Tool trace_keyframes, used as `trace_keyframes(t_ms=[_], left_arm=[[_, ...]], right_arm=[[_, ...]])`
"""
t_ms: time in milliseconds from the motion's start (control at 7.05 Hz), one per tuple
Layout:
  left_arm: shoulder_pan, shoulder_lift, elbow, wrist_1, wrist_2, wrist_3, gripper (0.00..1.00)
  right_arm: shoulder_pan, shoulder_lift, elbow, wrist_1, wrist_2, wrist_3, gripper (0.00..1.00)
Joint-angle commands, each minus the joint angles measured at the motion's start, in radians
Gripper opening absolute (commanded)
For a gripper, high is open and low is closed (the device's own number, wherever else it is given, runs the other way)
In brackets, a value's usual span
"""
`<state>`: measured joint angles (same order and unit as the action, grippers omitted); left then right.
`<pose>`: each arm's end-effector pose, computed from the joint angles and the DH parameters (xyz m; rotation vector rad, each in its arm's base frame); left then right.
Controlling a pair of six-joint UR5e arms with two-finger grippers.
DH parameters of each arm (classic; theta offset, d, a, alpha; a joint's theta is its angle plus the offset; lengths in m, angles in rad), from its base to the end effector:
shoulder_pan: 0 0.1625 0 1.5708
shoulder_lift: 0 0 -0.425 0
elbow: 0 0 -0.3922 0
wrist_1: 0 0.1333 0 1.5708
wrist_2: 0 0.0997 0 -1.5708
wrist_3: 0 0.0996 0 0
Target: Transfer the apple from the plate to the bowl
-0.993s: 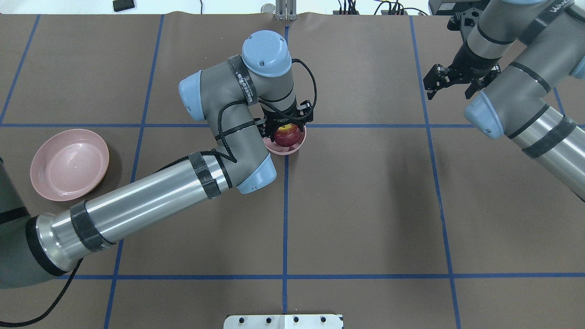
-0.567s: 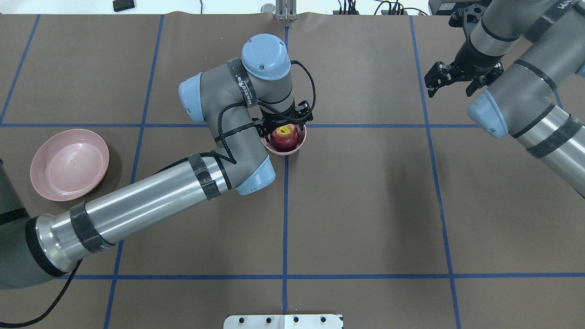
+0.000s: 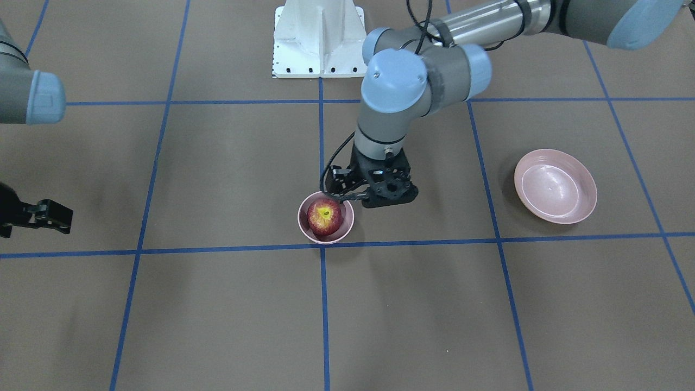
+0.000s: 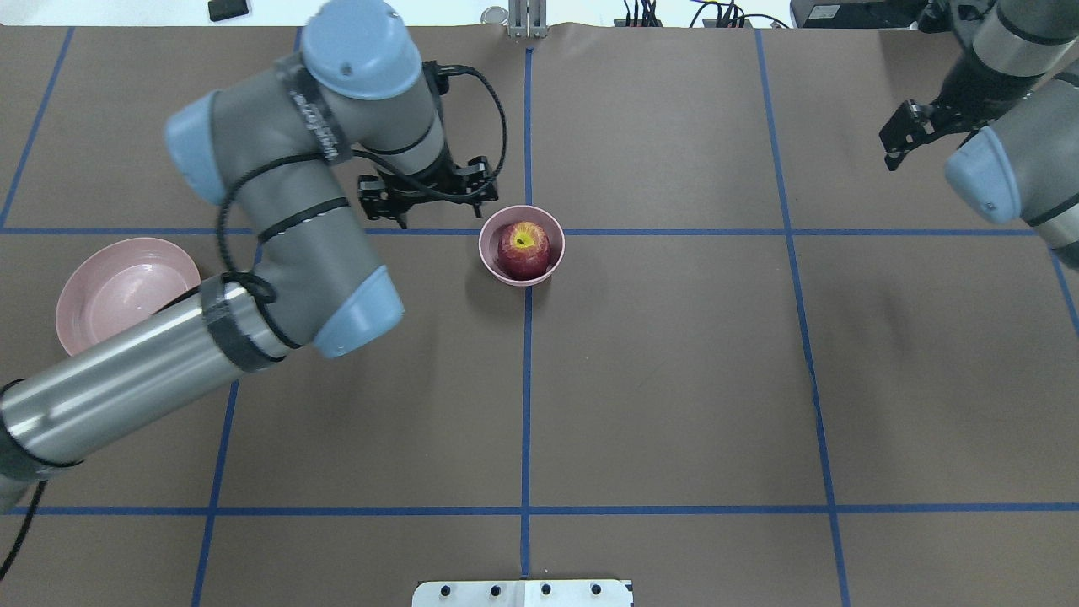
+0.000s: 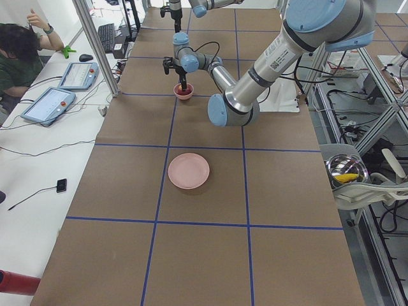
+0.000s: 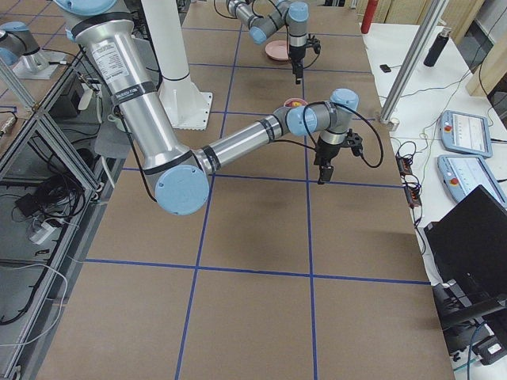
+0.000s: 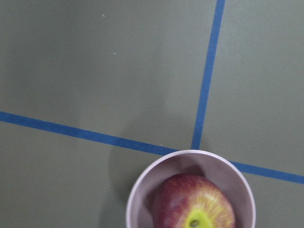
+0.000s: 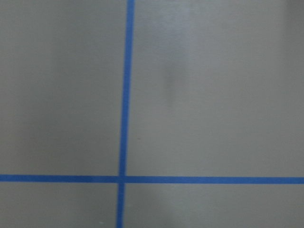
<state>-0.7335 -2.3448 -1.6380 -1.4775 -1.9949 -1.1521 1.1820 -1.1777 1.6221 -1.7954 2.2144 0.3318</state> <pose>0.4532 -0.5327 0.1728 0.0624 0.8374 -0.1375 -0.1714 -0.6123 0.4425 -0.0275 -0.6749 -0.1255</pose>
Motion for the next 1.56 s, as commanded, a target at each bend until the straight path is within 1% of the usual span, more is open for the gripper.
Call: trace_keyframes(t_ms=[0, 142, 284, 426, 567, 709, 851, 993, 1277, 1418], left_arm=[[-0.119, 0.231, -0.309, 0.198, -0.010, 0.304, 0.99], [-0.197, 0.315, -0.333, 0.191, -0.063, 0.337, 0.99], [-0.283, 0.376, -0.333, 0.187, -0.120, 0.450, 0.99], [-0.367, 0.433, -0.326, 0.181, -0.201, 0.557, 0.99], [-0.429, 0.512, -0.341, 0.169, -0.212, 0.688, 0.99], [-0.487, 0.589, -0.335, 0.111, -0.211, 0.827, 0.99], [-0.565, 0.669, -0.303, 0.091, -0.212, 0.909, 0.99], [-0.622, 0.682, -0.263, 0.080, -0.214, 0.957, 0.99], [-0.633, 0.705, -0.191, 0.082, -0.213, 0.959, 0.99], [-0.651, 0.766, -0.172, 0.074, -0.211, 0.976, 0.99]], right_arm=[[0.111, -0.138, 0.028, -0.019, 0.004, -0.214, 1.00], [0.190, -0.208, 0.030, -0.016, 0.066, -0.303, 1.00], [0.255, -0.264, 0.030, -0.012, 0.112, -0.380, 1.00], [0.301, -0.284, 0.031, -0.012, 0.108, -0.393, 1.00], [0.312, -0.286, 0.018, -0.013, 0.105, -0.383, 1.00], [0.315, -0.278, -0.014, -0.012, 0.079, -0.381, 1.00], [0.317, -0.281, -0.011, -0.012, 0.044, -0.382, 1.00], [0.320, -0.281, -0.013, -0.012, 0.039, -0.381, 1.00], [0.337, -0.281, -0.008, -0.013, 0.038, -0.378, 1.00], [0.344, -0.281, -0.007, -0.013, 0.034, -0.378, 1.00]])
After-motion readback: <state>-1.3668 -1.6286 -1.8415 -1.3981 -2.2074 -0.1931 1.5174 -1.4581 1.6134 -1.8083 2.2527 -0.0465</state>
